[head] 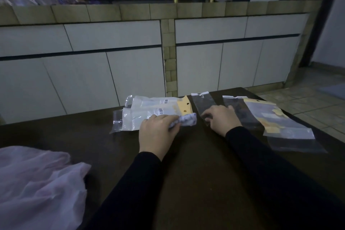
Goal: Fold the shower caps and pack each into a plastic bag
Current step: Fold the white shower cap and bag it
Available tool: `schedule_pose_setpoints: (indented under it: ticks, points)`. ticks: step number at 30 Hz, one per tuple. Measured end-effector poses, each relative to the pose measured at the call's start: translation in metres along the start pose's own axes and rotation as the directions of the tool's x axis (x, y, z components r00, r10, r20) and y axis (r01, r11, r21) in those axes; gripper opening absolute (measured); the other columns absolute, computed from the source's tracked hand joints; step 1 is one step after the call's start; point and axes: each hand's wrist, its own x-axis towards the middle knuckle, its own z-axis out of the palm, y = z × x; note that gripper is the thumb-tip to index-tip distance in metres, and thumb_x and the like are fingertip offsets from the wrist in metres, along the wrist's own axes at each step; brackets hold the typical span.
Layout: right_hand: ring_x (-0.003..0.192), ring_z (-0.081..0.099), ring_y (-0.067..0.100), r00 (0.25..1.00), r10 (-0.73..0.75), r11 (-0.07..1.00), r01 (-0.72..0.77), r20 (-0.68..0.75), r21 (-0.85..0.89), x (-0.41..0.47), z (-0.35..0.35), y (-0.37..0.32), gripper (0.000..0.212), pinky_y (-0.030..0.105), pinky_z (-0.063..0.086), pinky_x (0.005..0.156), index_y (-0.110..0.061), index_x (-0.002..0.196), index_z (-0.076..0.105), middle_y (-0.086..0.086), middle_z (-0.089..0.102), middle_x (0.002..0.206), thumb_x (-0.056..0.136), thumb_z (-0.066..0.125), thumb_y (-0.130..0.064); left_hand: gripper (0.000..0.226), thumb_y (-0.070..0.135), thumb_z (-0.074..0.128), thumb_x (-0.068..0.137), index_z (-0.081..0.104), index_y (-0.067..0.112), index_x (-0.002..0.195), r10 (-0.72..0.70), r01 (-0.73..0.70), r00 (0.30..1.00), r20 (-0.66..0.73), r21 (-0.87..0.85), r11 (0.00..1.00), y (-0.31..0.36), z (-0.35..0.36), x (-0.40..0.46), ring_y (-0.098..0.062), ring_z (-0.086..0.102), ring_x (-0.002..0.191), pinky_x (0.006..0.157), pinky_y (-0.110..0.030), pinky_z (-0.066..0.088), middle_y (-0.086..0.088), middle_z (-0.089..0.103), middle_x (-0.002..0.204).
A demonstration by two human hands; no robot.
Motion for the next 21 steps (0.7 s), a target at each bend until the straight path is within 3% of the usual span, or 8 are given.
schedule_pose_setpoints:
  ticks: [2, 6, 9, 14, 18, 21]
  points:
    - [0.110, 0.054, 0.014, 0.999, -0.026, 0.999, 0.026, -0.024, 0.021, -0.001, -0.002, -0.004, 0.029, 0.038, 0.027, 0.103, -0.029, 0.123, 0.058, -0.006, 0.060, 0.116, 0.095, 0.050, -0.022, 0.017, 0.024, 0.080, 0.074, 0.077, 0.022, 0.091, -0.016, 0.016, 1.000, -0.003, -0.004, 1.000, 0.000, -0.001, 0.000, -0.018, 0.065, 0.065, 0.058, -0.028, 0.046, 0.003, 0.073, 0.076]
    - [0.107, 0.055, 0.015, 0.968, -0.094, 0.991, 0.112, -0.233, 0.066, -0.009, -0.006, -0.015, 0.035, 0.037, 0.036, 0.099, -0.031, 0.126, 0.054, -0.004, 0.060, 0.116, 0.093, 0.052, -0.019, 0.018, 0.025, 0.079, 0.076, 0.076, 0.022, 0.093, -0.056, 0.056, 0.998, -0.003, -0.013, 0.998, 0.000, -0.005, -0.001, -0.017, 0.064, 0.067, 0.060, -0.026, 0.044, 0.003, 0.073, 0.077]
    - [0.103, 0.053, 0.014, 0.956, -0.107, 0.982, 0.145, -0.273, 0.124, -0.020, -0.013, -0.022, 0.041, 0.034, 0.041, 0.095, -0.031, 0.131, 0.051, -0.003, 0.055, 0.114, 0.092, 0.052, -0.017, 0.019, 0.028, 0.078, 0.077, 0.076, 0.023, 0.095, -0.085, 0.085, 0.996, -0.001, -0.015, 0.996, 0.002, -0.009, -0.002, -0.016, 0.064, 0.070, 0.061, -0.026, 0.045, 0.004, 0.074, 0.080]
    - [0.096, 0.050, 0.011, 0.933, -0.139, 0.939, 0.230, -0.331, 0.257, -0.037, -0.027, -0.034, 0.021, 0.035, 0.044, 0.095, -0.022, 0.110, 0.064, -0.002, 0.056, 0.107, 0.093, 0.054, -0.030, 0.022, 0.031, 0.075, 0.080, 0.075, 0.022, 0.100, -0.156, 0.155, 0.988, -0.016, -0.029, 0.987, 0.002, -0.021, -0.002, -0.018, 0.066, 0.076, 0.065, -0.025, 0.046, 0.002, 0.075, 0.087]
    - [0.094, 0.047, 0.013, 0.850, -0.214, 0.944, 0.306, -0.480, 0.121, -0.047, -0.033, -0.037, 0.018, 0.036, 0.036, 0.089, -0.021, 0.083, 0.070, -0.003, 0.054, 0.093, 0.083, 0.067, -0.039, 0.024, 0.035, 0.069, 0.085, 0.074, 0.023, 0.105, -0.246, 0.242, 0.969, -0.037, -0.086, 0.966, 0.000, -0.035, -0.001, -0.017, 0.065, 0.081, 0.069, -0.024, 0.046, 0.001, 0.074, 0.091]
    - [0.090, 0.050, 0.009, 0.856, -0.315, 0.916, 0.388, -0.409, 0.106, -0.057, -0.038, -0.044, 0.016, 0.031, 0.036, 0.089, -0.025, 0.083, 0.069, -0.008, 0.058, 0.092, 0.083, 0.065, -0.041, 0.027, 0.039, 0.066, 0.087, 0.072, 0.026, 0.110, -0.345, 0.337, 0.938, -0.040, -0.130, 0.932, 0.000, -0.049, -0.001, -0.012, 0.064, 0.083, 0.069, -0.019, 0.041, 0.002, 0.074, 0.094]
